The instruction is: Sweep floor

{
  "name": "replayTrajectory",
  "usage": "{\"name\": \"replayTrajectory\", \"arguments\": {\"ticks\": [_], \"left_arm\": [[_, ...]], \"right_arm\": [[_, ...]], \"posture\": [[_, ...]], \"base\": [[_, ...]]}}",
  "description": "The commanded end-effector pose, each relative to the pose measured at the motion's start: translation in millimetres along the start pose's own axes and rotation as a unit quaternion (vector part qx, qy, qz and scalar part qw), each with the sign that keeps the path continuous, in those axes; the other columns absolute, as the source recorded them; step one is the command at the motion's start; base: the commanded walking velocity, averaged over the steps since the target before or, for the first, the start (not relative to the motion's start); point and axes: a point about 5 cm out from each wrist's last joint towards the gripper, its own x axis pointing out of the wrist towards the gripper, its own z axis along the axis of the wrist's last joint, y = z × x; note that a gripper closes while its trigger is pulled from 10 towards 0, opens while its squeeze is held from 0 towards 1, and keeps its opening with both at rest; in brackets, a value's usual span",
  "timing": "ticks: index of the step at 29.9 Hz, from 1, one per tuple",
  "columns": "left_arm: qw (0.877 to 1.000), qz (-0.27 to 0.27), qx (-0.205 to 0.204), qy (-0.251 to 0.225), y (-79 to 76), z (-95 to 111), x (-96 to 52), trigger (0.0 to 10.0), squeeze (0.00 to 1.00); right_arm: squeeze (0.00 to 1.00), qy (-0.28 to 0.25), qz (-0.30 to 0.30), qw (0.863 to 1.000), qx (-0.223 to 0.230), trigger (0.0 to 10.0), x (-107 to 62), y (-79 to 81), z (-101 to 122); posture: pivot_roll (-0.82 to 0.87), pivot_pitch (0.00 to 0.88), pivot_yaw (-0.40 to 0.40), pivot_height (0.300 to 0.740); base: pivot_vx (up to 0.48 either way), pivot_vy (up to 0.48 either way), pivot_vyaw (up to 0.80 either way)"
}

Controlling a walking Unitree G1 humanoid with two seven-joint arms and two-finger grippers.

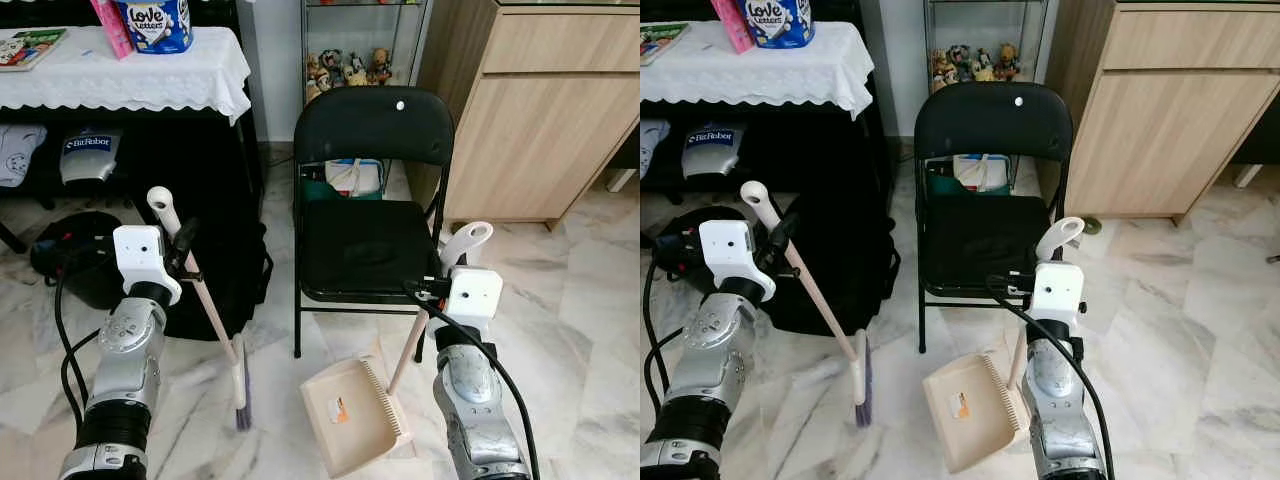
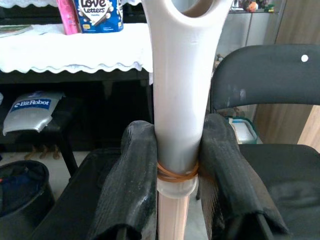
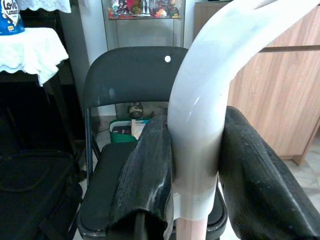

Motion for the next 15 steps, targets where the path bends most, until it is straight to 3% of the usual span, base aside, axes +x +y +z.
{"name": "replayTrajectory", "arguments": {"ticks": [1, 4, 8, 15], "left_arm": [[0.999, 0.001, 0.010, -0.038, -1.8, 14.6, 3.9, 10.0, 0.00], [0.999, 0.003, 0.007, -0.040, -4.1, 15.3, 4.4, 10.0, 0.00], [0.999, 0.002, 0.005, -0.041, -8.1, 15.2, 4.7, 10.0, 0.00], [0.999, 0.005, 0.005, -0.047, -8.9, 17.5, 5.8, 10.0, 0.00]], "right_arm": [[0.00, -0.017, -0.003, 1.000, 0.008, 10.0, 1.3, -0.1, 5.4], [0.00, -0.017, -0.007, 1.000, 0.010, 10.0, 1.5, -0.6, 5.8], [0.00, -0.020, -0.009, 1.000, 0.012, 10.0, 1.7, -1.0, 6.9], [0.00, -0.025, -0.006, 1.000, 0.009, 10.0, 1.7, 0.2, 8.0]], "posture": [[-0.07, 0.075, 0.010, 0.740], [-0.07, 0.076, 0.011, 0.740], [-0.07, 0.077, 0.012, 0.740], [-0.07, 0.080, 0.013, 0.740]], "base": [[0.000, 0.270, 0.00], [0.000, 0.306, 0.00], [0.000, 0.335, -0.65], [0.000, 0.334, 0.00]]}}
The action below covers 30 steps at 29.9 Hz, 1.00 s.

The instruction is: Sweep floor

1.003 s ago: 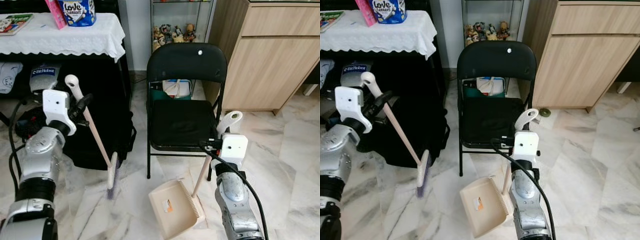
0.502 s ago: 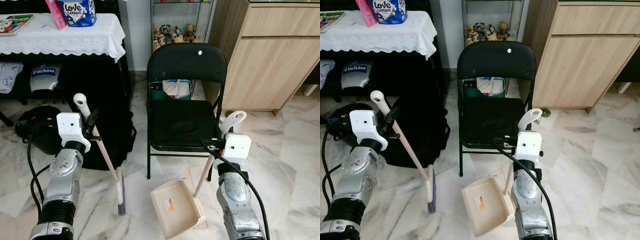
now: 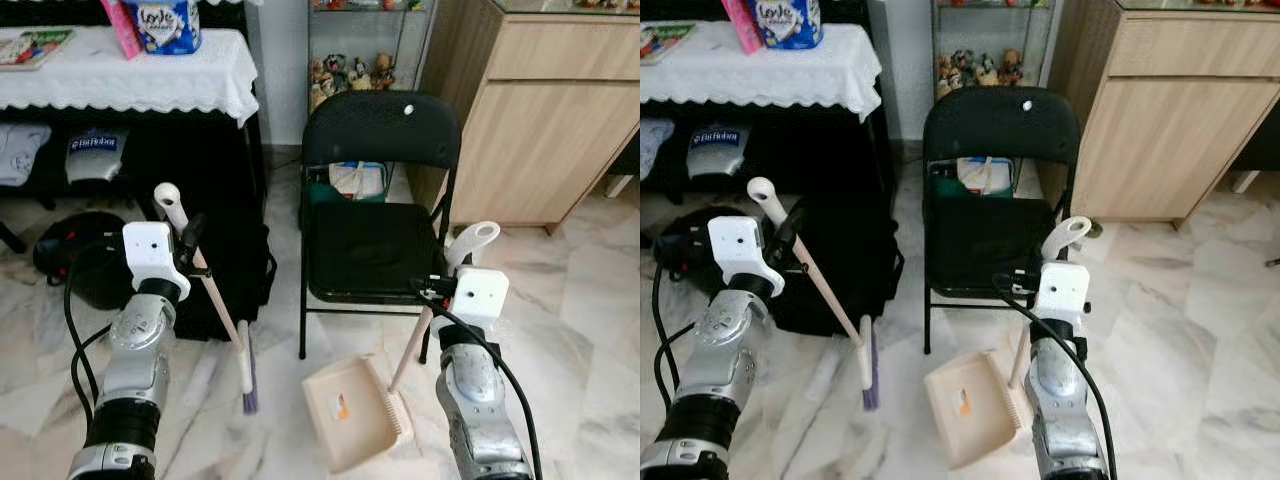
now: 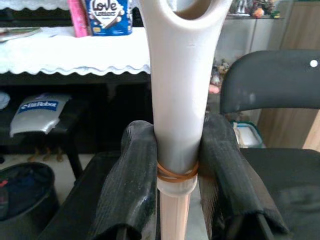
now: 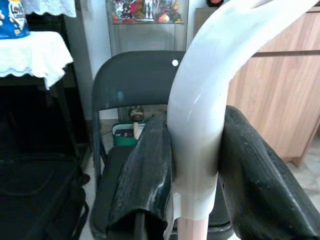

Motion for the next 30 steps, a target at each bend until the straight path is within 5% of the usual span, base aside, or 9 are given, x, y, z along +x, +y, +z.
{"name": "replayTrajectory", "arguments": {"ticks": [1, 30], "left_arm": [[0.999, -0.001, 0.004, -0.038, -1.8, 14.6, 4.6, 10.0, 0.00], [0.999, 0.004, 0.007, -0.045, -2.4, 19.5, 8.9, 10.0, 0.00]], "right_arm": [[0.00, -0.017, -0.002, 1.000, 0.005, 10.0, 1.1, -0.5, 5.7], [0.00, -0.019, 0.000, 1.000, 0.012, 10.0, 2.0, 2.2, 5.4]], "posture": [[-0.07, 0.080, 0.013, 0.740], [-0.07, 0.075, 0.015, 0.740]], "base": [[0.000, 0.334, 0.00], [0.000, 0.334, -0.14]]}}
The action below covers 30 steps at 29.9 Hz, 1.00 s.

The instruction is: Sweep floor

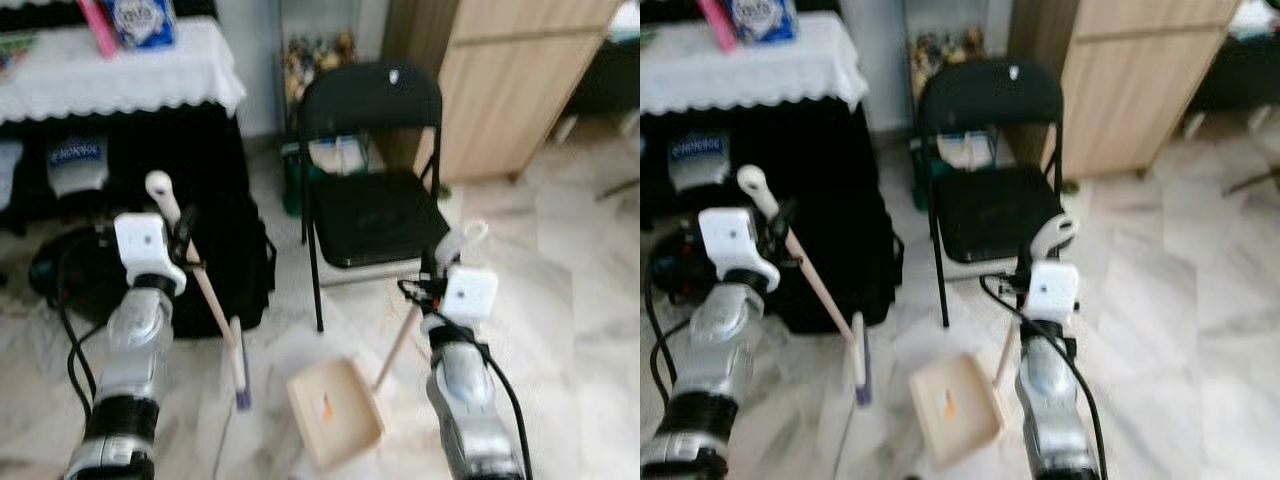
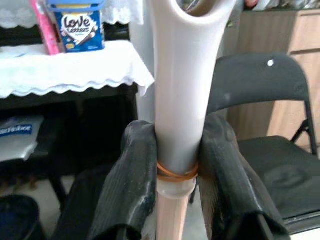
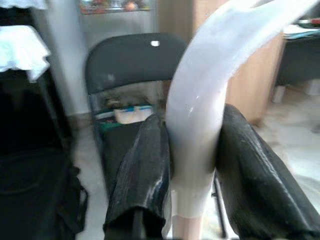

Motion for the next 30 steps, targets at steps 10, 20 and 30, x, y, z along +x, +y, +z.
{"name": "replayTrajectory", "arguments": {"ticks": [10, 20, 30], "left_arm": [[1.000, 0.010, 0.007, -0.021, 8.1, 8.8, 2.3, 10.0, 0.00], [1.000, 0.008, 0.005, -0.021, 7.3, 9.0, 3.9, 10.0, 0.00], [1.000, 0.002, 0.007, -0.021, 6.3, 8.6, 4.1, 10.0, 0.00]], "right_arm": [[0.00, -0.026, 0.006, 1.000, 0.006, 10.0, 2.5, 5.9, 9.6], [0.00, -0.027, 0.007, 1.000, 0.006, 10.0, 2.7, 7.2, 9.3], [0.00, -0.027, 0.010, 1.000, 0.007, 10.0, 2.6, 8.2, 9.0]], "posture": [[-0.07, 0.071, 0.019, 0.740], [-0.07, 0.062, 0.021, 0.740], [-0.06, 0.056, 0.019, 0.740]], "base": [[0.000, 0.334, 0.00], [0.000, 0.332, 0.00], [0.000, 0.065, 0.00]]}}
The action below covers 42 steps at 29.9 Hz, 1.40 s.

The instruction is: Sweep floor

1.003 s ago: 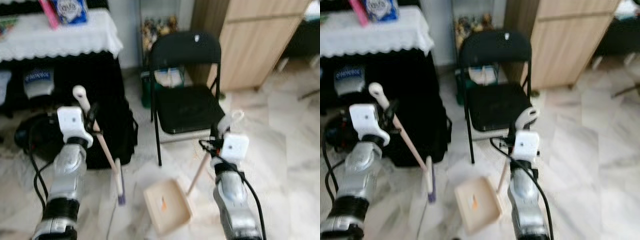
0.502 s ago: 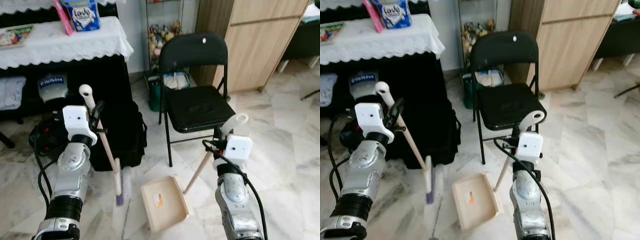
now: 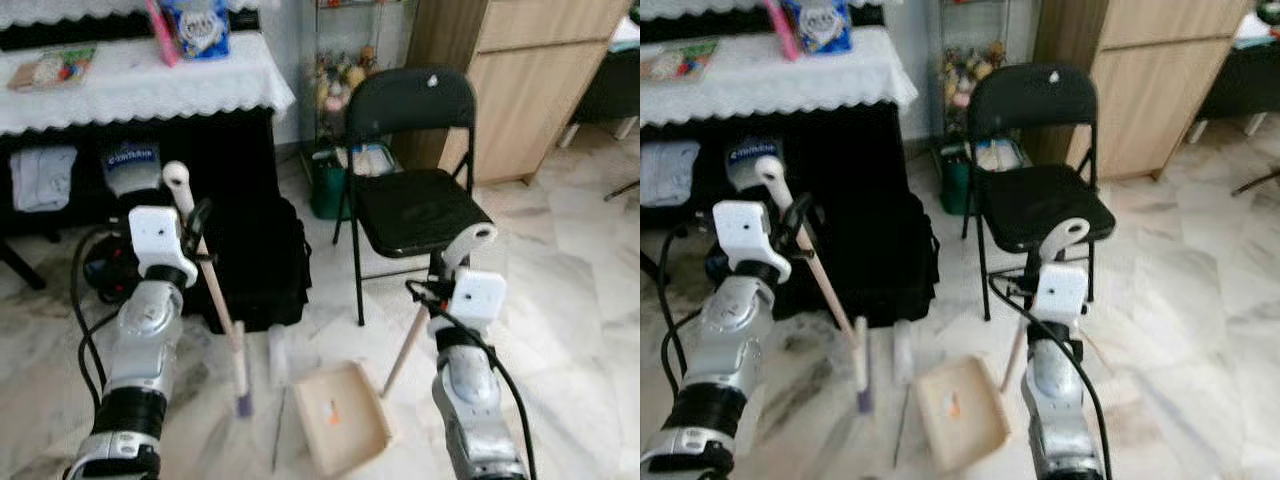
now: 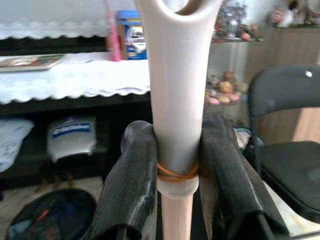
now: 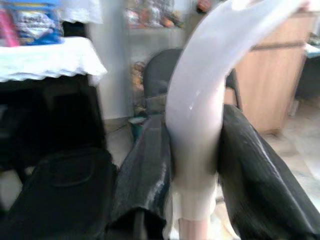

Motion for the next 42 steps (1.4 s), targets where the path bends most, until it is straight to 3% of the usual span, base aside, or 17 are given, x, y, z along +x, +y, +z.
{"name": "replayTrajectory", "arguments": {"ticks": [1, 28, 33, 42], "left_arm": [[1.000, -0.008, 0.005, -0.020, -2.6, 7.6, 3.3, 10.0, 0.00], [1.000, -0.010, -0.004, -0.009, -3.8, 3.6, 2.0, 10.0, 0.00], [1.000, -0.010, -0.004, -0.009, -4.4, 3.7, 2.2, 10.0, 0.00], [1.000, -0.014, 0.008, -0.012, -4.9, 5.2, 2.5, 10.0, 0.00]], "right_arm": [[0.00, -0.020, -0.004, 1.000, 0.009, 10.0, 2.9, -0.9, 7.9], [0.00, -0.020, 0.004, 1.000, 0.009, 10.0, 3.2, 0.6, 8.3], [0.00, -0.020, 0.004, 1.000, 0.009, 10.0, 3.3, 0.6, 8.3], [0.00, -0.021, 0.004, 1.000, 0.010, 10.0, 3.3, 1.3, 8.4]], "posture": [[-0.06, 0.056, 0.019, 0.740], [-0.06, 0.066, 0.012, 0.740], [-0.06, 0.067, 0.012, 0.740], [-0.06, 0.069, 0.014, 0.740]], "base": [[0.000, 0.000, 0.00], [0.000, 0.000, 0.00], [0.000, 0.451, 0.00], [0.000, 0.000, 0.00]]}}
